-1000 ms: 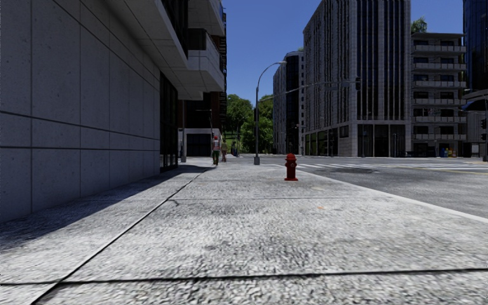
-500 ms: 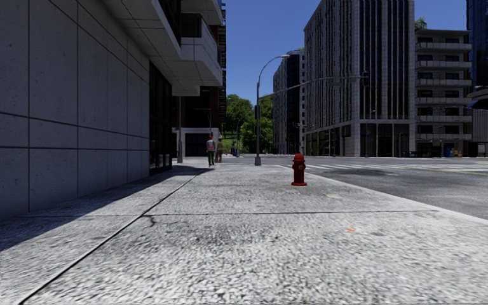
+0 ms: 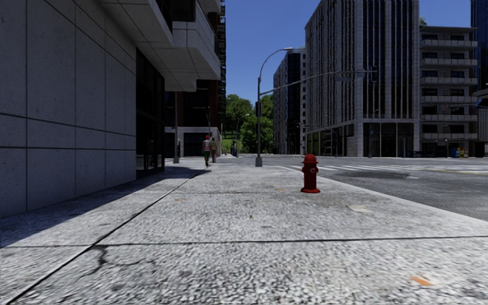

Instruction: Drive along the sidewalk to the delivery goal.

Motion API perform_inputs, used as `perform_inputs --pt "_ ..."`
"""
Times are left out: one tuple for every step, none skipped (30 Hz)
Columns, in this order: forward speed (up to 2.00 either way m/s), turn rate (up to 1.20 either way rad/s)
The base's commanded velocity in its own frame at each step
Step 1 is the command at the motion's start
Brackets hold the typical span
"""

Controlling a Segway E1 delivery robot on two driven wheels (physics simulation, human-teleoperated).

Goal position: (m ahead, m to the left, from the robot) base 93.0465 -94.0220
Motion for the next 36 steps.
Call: perform_inputs --pt "2.0 0.0" --pt "2.0 0.0" --pt "2.0 0.0" --pt "2.0 0.0" --pt "2.0 0.0" --pt "2.0 0.0" --pt "2.0 0.0" --pt "2.0 0.0" --pt "2.0 0.0" --pt "2.0 0.0" --pt "2.0 0.0" --pt "2.0 0.0" --pt "2.0 0.0" --pt "2.0 0.0" --pt "1.98 0.0" --pt "1.97 0.0" --pt "1.97 0.0" --pt "1.97 0.0" --pt "1.96 0.0" --pt "1.96 0.0" --pt "1.96 0.0" --pt "1.96 0.0" --pt "1.96 0.78" --pt "1.96 1.2" --pt "1.96 1.2" --pt "1.96 1.18" --pt "1.96 0.4" --pt "1.96 0.4" --pt "1.96 0.2" --pt "1.95 0.1" --pt "1.95 0.0" --pt "1.95 0.0" --pt "1.95 0.0" --pt "1.95 0.0" --pt "1.94 0.0" --pt "1.92 0.0"
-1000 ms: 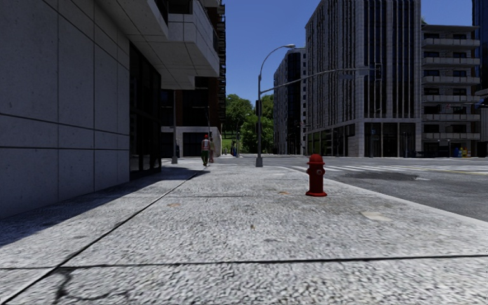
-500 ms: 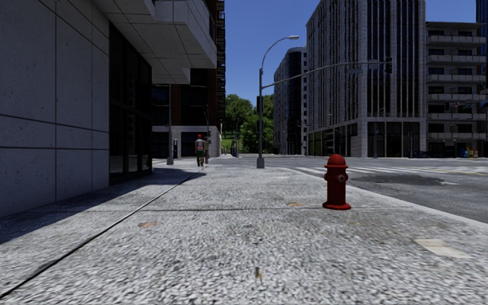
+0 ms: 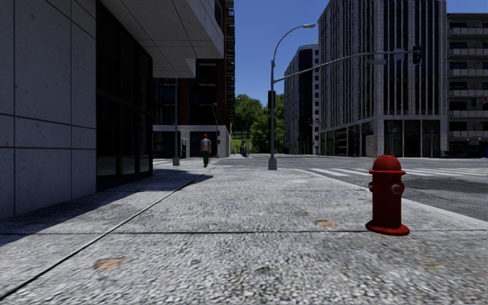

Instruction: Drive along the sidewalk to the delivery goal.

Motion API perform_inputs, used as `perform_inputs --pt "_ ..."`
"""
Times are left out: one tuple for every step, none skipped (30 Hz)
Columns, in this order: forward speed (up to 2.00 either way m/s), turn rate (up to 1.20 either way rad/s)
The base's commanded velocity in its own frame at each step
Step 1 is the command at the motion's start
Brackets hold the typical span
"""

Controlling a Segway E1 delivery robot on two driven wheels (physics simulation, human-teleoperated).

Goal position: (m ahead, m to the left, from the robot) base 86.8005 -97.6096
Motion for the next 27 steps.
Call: perform_inputs --pt "1.91 0.0" --pt "1.9 0.0" --pt "1.89 0.0" --pt "1.89 0.0" --pt "1.89 0.0" --pt "1.89 0.0" --pt "1.89 0.0" --pt "1.89 0.0" --pt "1.89 0.0" --pt "1.89 0.01" --pt "1.89 0.14" --pt "1.89 0.44" --pt "1.89 0.92" --pt "1.89 1.09" --pt "1.89 1.14" --pt "1.89 0.72" --pt "1.89 0.52" --pt "1.89 0.43" --pt "1.89 0.34" --pt "1.89 0.34" --pt "1.89 0.15" --pt "1.89 0.02" --pt "1.89 0.0" --pt "1.89 0.0" --pt "1.89 0.0" --pt "1.89 0.0" --pt "1.89 0.0"
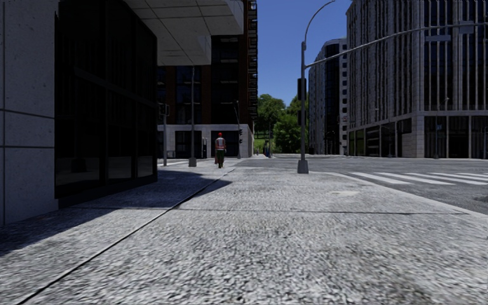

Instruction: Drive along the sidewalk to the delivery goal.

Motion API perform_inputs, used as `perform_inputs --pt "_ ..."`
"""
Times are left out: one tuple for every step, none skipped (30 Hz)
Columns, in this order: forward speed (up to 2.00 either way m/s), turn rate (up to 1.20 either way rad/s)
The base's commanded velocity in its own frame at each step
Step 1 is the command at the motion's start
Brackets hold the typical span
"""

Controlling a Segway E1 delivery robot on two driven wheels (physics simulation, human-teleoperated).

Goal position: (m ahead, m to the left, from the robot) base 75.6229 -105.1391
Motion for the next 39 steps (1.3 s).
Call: perform_inputs --pt "1.89 0.0" --pt "1.89 0.0" --pt "1.89 0.0" --pt "1.89 0.0" --pt "1.89 0.0" --pt "1.89 0.09" --pt "1.89 0.35" --pt "1.89 0.67" --pt "1.89 0.93" --pt "1.89 1.2" --pt "1.89 1.2" --pt "1.89 1.2" --pt "1.89 1.2" --pt "1.89 1.2" --pt "1.89 0.87" --pt "1.89 0.32" --pt "1.89 0.12" --pt "1.89 0.07" --pt "1.89 0.01" --pt "1.89 0.0" --pt "1.89 0.0" --pt "1.89 0.0" --pt "1.89 0.0" --pt "1.89 0.0" --pt "1.89 0.0" --pt "1.89 0.0" --pt "1.89 0.0" --pt "1.89 0.0" --pt "1.89 0.0" --pt "1.89 0.0" --pt "1.89 0.0" --pt "1.89 0.0" --pt "1.89 0.0" --pt "1.89 0.0" --pt "1.89 0.0" --pt "1.89 0.0" --pt "1.89 0.0" --pt "1.89 0.0" --pt "1.89 0.0"
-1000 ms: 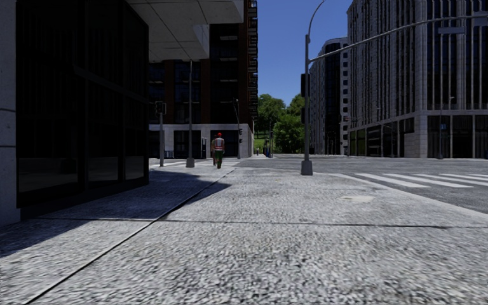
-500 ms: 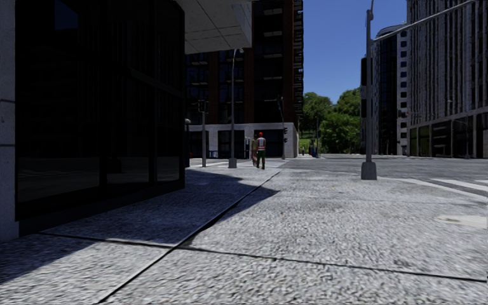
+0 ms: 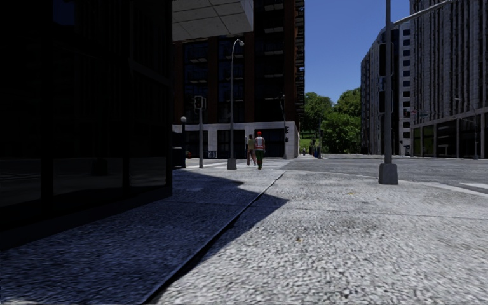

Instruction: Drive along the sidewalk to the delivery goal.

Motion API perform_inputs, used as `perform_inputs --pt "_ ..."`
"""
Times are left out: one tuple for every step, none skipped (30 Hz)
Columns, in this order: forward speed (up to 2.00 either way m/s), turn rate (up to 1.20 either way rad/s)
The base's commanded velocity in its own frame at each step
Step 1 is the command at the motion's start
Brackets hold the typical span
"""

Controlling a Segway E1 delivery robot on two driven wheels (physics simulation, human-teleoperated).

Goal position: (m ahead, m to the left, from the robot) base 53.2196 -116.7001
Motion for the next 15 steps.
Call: perform_inputs --pt "1.89 0.0" --pt "1.89 0.0" --pt "1.89 0.0" --pt "1.89 0.0" --pt "1.89 0.0" --pt "1.89 0.0" --pt "1.89 0.0" --pt "1.89 0.0" --pt "1.89 0.0" --pt "1.89 0.0" --pt "1.89 0.0" --pt "1.89 0.0" --pt "1.89 0.0" --pt "1.89 0.0" --pt "1.89 0.0"
